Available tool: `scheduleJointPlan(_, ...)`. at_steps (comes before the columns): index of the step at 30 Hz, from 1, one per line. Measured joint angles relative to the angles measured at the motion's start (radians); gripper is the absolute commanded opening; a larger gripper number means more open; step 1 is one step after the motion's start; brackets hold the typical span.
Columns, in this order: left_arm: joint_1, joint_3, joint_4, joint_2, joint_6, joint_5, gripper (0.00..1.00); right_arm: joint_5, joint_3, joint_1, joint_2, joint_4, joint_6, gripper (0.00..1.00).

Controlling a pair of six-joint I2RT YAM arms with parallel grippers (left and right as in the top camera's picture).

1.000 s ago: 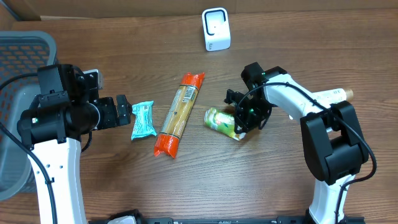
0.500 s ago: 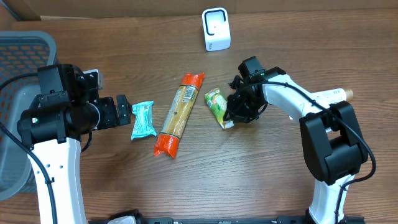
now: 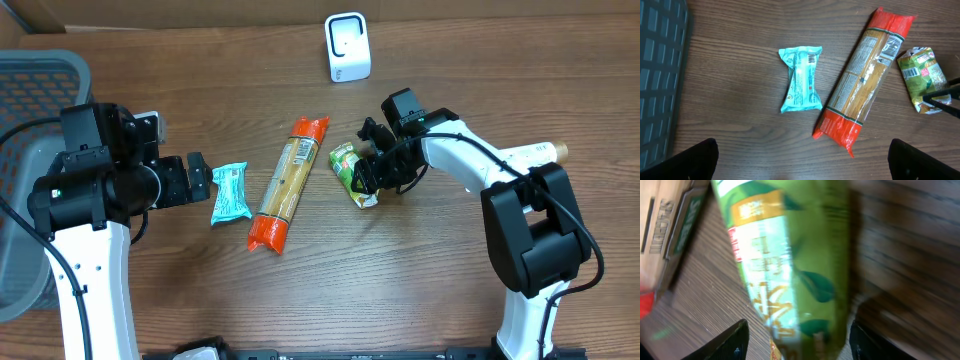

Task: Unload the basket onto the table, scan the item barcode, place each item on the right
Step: 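Grasp the green tea pack with the right gripper and lift it, then carry the green tea pack to the scanner and present its barcode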

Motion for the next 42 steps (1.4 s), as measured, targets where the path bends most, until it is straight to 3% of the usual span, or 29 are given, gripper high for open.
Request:
scheduleJointPlan(9,0.000,0.000,0.000,0.000,0.000,0.000,1.00,0.010,0.000,0.022,0.000,-0.007,-0.090,0.47)
scheduleJointPlan(17,0.000,0.000,0.000,0.000,0.000,0.000,1.00,-0.010,-0.003,0.021,0.006,0.003,-0.108,0.04)
scheduleJointPlan(28,0.000,0.000,0.000,0.000,0.000,0.000,1.00,-0.245,-0.002,-0.010,0.005,-0.092,-0.101,0.04)
scheduleJointPlan(42,0.000,0.000,0.000,0.000,0.000,0.000,0.99,-0.792,-0.002,-0.310,-0.259,-0.253,-0.224,0.04)
